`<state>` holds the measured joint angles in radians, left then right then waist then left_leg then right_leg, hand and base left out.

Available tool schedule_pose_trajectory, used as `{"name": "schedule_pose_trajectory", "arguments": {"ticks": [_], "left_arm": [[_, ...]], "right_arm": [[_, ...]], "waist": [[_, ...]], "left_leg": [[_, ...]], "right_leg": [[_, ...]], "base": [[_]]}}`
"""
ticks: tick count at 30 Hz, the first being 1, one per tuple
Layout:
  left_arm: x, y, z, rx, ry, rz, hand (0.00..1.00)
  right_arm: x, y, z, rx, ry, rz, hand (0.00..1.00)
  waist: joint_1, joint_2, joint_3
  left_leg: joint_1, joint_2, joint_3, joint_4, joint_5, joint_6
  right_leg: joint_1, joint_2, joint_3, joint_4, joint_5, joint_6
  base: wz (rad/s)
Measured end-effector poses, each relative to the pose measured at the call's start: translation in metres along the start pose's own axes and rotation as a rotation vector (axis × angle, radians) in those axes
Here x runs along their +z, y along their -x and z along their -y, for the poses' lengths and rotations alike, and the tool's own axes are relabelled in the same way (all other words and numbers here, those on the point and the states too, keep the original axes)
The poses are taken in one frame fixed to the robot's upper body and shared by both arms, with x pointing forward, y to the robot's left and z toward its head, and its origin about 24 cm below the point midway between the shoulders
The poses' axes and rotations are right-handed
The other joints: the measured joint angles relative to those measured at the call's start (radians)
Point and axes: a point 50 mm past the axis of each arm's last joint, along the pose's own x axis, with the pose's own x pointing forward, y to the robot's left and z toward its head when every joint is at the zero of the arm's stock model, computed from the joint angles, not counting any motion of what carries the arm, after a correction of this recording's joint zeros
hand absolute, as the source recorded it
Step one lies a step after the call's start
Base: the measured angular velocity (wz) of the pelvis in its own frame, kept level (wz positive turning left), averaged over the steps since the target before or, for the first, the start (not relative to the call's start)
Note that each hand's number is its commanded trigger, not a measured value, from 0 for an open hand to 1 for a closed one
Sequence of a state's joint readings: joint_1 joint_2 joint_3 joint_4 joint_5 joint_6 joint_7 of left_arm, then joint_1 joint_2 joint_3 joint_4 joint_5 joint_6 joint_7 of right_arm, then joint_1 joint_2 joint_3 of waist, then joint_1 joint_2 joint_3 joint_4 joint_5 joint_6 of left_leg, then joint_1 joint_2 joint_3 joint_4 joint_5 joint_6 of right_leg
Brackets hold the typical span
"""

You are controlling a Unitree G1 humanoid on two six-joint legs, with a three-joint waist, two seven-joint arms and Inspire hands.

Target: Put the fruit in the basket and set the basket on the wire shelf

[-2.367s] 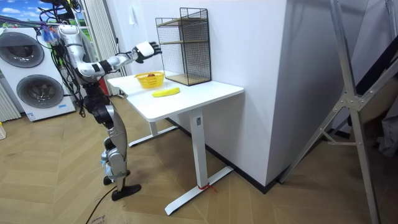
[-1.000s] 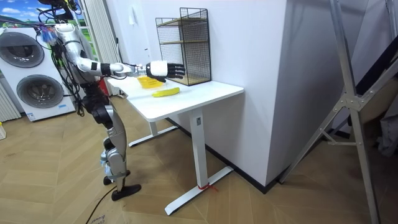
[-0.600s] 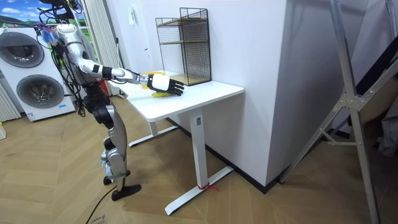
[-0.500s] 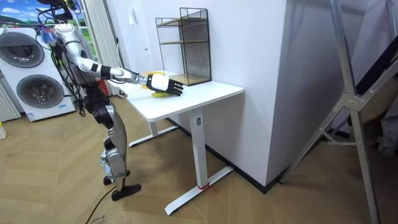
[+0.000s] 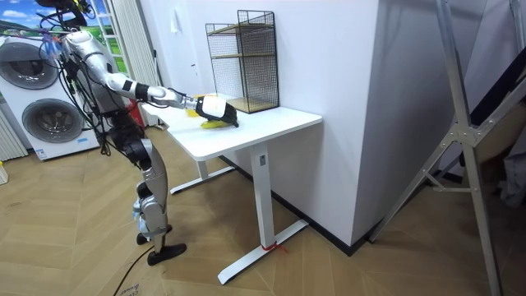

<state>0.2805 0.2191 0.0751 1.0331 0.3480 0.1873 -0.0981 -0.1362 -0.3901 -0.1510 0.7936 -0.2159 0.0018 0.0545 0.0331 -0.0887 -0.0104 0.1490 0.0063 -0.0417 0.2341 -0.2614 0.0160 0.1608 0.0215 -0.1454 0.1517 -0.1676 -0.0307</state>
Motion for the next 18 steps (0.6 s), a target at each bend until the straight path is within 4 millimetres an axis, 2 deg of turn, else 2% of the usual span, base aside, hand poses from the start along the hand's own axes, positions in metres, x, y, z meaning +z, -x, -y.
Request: {"name": "schedule_pose_trajectory", "arguments": {"ticks": [9,13,18], "left_arm": [[0.0,0.0,-0.001,0.012,-0.017,-0.004,0.0],[0.004,0.0,-0.002,0.018,-0.017,0.006,0.0],[0.01,-0.001,-0.004,0.035,-0.017,0.017,0.0]], "right_arm": [[-0.005,0.0,0.006,-0.064,0.099,-0.028,1.0],[-0.001,0.0,0.004,-0.065,0.079,-0.016,1.0],[0.005,0.002,-0.001,-0.057,0.068,0.011,1.0]], "waist": [[0.0,0.003,-0.0011],[-0.001,0.008,-0.0038],[0.003,0.012,-0.0033]], "left_leg": [[0.0,-0.002,-0.015,0.002,0.0,0.0],[0.001,-0.002,-0.011,0.001,0.0,0.0],[0.001,0.002,0.009,-0.01,0.0,0.0]], "right_leg": [[0.006,-0.001,-0.015,-0.003,-0.001,0.0],[0.003,0.0,-0.006,-0.001,-0.001,0.0],[-0.01,0.004,0.014,0.005,-0.001,0.0]], "base": [[0.05],[-0.04],[-0.12]]}}
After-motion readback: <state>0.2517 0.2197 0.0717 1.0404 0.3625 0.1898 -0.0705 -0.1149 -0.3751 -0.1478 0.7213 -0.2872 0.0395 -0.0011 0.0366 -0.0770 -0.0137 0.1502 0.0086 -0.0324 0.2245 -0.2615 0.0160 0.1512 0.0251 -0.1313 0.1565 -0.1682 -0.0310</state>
